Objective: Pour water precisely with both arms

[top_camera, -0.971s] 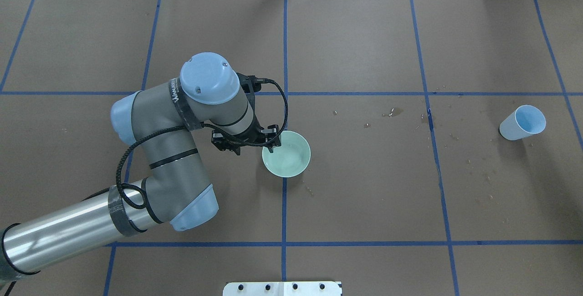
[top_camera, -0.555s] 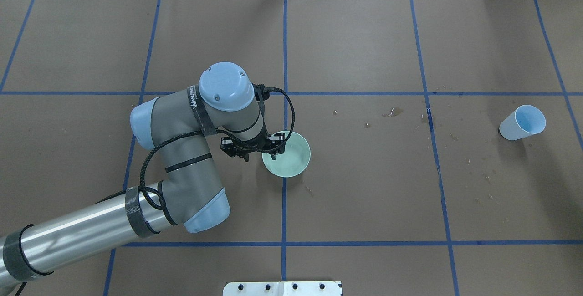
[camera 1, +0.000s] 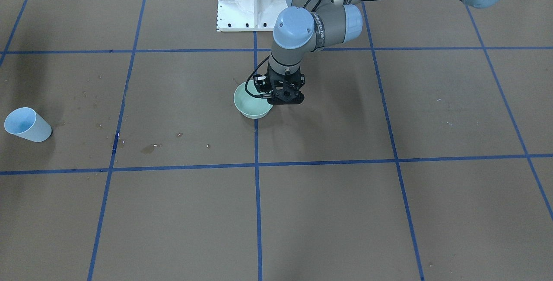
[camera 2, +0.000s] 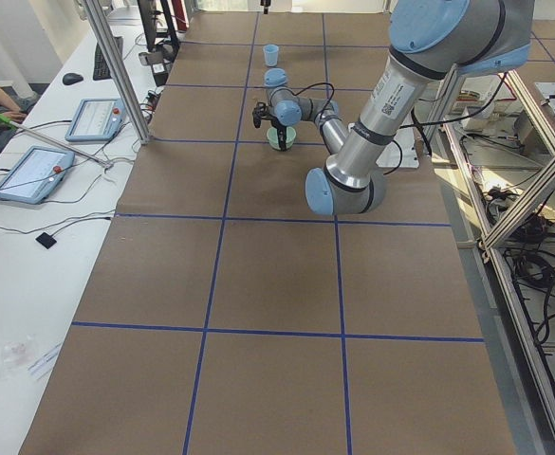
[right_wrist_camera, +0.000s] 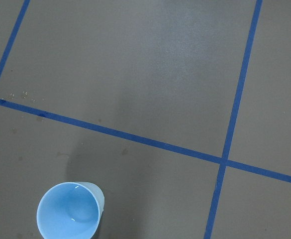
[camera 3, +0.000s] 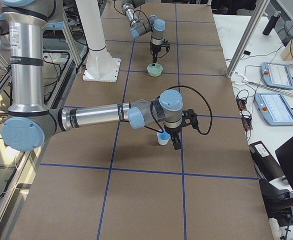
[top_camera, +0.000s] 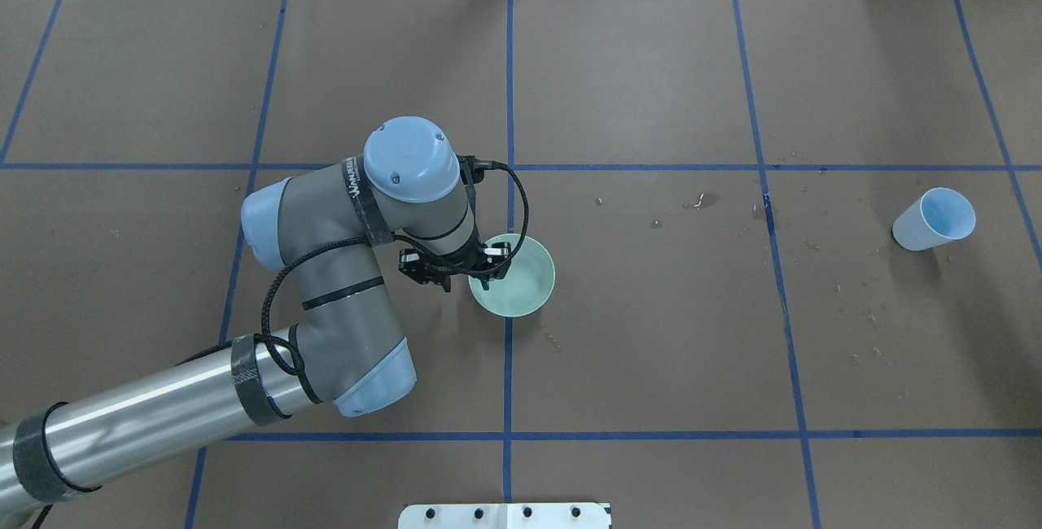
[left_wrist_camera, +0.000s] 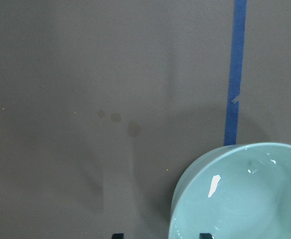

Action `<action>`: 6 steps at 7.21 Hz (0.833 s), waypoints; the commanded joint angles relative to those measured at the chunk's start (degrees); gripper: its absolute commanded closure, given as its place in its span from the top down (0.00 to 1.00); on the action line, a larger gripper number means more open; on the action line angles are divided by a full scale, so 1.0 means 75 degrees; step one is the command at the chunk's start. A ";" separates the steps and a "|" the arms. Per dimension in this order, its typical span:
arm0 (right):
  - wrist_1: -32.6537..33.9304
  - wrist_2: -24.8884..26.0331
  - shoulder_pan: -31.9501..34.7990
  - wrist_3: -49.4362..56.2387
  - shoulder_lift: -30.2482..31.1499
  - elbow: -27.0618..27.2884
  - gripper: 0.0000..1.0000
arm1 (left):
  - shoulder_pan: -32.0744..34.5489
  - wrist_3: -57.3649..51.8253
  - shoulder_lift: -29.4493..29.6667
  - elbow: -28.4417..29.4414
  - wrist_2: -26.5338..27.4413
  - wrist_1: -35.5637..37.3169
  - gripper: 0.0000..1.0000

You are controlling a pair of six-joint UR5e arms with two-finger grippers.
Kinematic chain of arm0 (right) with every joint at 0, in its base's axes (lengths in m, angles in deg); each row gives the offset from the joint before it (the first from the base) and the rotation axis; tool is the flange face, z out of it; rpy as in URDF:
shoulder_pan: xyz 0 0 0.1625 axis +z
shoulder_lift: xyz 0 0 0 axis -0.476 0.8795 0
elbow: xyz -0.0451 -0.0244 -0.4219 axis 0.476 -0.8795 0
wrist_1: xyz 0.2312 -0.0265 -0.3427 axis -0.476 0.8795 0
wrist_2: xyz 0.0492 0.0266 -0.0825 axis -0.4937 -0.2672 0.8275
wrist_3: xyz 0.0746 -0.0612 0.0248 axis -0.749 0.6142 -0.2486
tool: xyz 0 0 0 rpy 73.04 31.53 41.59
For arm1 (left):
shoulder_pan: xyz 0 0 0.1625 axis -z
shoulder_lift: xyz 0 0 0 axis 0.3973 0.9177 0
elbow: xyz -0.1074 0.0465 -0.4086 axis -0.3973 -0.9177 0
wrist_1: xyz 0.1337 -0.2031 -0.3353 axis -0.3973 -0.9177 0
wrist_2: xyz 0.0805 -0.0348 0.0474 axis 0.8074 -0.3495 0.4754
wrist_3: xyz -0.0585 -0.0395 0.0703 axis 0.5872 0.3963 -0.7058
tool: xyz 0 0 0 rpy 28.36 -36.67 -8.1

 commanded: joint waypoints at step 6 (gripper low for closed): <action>0.0005 -0.0012 0.0000 0.0000 -0.0005 -0.0004 0.99 | 0.0377 0.0176 0.0009 -0.0603 -0.0209 -0.0052 0.00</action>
